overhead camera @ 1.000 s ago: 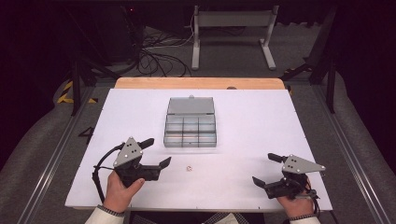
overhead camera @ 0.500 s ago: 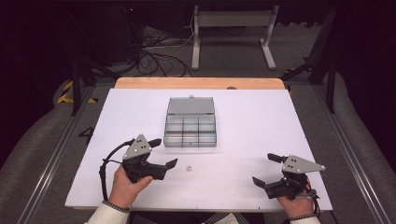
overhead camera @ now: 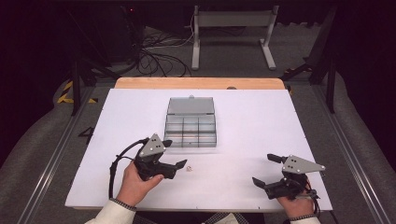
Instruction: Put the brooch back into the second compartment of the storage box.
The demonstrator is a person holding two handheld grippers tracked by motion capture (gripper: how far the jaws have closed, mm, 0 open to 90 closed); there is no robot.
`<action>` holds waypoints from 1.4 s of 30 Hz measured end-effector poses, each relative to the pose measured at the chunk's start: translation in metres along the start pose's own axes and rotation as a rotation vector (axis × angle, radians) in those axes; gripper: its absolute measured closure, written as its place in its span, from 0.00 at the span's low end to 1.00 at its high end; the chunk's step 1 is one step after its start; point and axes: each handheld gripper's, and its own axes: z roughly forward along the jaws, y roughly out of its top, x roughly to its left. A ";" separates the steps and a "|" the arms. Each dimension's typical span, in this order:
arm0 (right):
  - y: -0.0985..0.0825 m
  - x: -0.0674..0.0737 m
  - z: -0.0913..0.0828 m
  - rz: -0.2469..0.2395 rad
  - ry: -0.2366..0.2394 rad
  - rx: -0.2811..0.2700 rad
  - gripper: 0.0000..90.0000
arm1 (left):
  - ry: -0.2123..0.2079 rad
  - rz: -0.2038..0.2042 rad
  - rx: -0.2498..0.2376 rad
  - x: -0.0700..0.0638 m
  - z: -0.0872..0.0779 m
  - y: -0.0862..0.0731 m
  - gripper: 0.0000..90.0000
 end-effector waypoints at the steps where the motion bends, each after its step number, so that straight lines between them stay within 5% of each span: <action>1: 0.000 0.000 0.000 0.000 0.000 0.000 0.01 | -0.001 0.004 0.004 -0.001 0.002 0.001 0.21; 11: 0.000 0.000 0.000 -0.003 0.003 0.000 0.01 | -0.022 0.027 0.050 -0.008 0.017 0.007 0.25; 22: 0.000 0.000 -0.001 -0.002 0.007 -0.001 0.02 | -0.022 0.076 0.169 -0.008 0.036 0.007 0.30; 42: 0.000 0.000 -0.001 -0.001 0.017 0.002 0.02 | -0.107 0.030 0.338 -0.002 0.060 0.004 0.46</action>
